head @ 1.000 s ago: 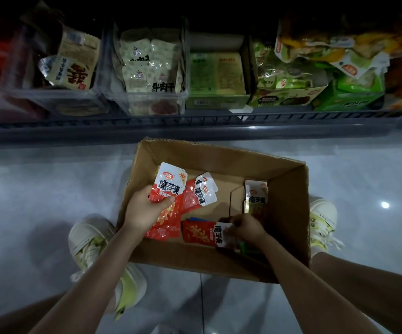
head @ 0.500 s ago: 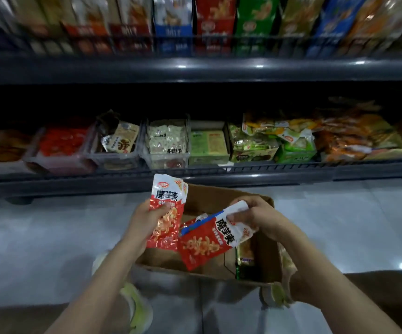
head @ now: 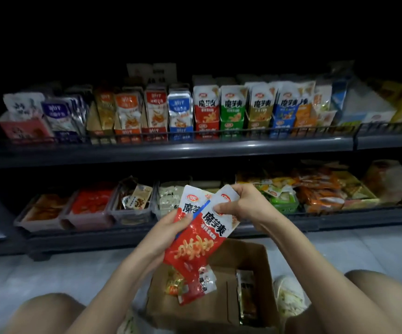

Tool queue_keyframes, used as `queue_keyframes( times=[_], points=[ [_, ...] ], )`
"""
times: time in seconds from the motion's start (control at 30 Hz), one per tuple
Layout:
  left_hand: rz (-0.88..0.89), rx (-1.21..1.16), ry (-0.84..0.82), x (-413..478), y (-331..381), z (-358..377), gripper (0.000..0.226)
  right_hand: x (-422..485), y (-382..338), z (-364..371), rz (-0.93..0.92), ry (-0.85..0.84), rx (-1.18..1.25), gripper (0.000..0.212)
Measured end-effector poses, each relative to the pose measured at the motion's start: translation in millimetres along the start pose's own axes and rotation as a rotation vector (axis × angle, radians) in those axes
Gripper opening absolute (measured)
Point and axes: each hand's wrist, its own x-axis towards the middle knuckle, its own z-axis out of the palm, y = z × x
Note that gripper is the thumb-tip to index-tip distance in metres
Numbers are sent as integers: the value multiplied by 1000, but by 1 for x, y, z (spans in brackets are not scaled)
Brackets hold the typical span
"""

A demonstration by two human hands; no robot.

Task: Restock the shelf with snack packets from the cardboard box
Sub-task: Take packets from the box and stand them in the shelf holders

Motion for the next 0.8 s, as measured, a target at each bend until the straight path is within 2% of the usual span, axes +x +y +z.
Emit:
queue_keyframes(
  times=[0.1,0.23,0.33,0.4,0.47,0.53,0.67,0.8],
  points=[
    [61,46,-22,-3,13,8,48,1,-20,-3,-53,98,-23,26],
    [88,24,10,-2,25,14,56,1,-33,-10,-136,207,-22,32],
    [119,-18,36,1,35,18,46,0,-36,-16,-103,287,292,36],
    [142,-42,63,3,44,19,37,-1,-36,-20,-44,267,444,30],
    [161,-41,64,6,51,19,35,-4,-34,-21,0,197,461,16],
    [156,-25,55,9,55,20,37,-6,-33,-21,4,187,432,12],
    [115,-45,33,18,62,19,48,1,-41,-34,-6,294,471,13],
    [110,-53,104,32,72,11,29,12,-52,-54,-42,404,582,12]
  ],
)
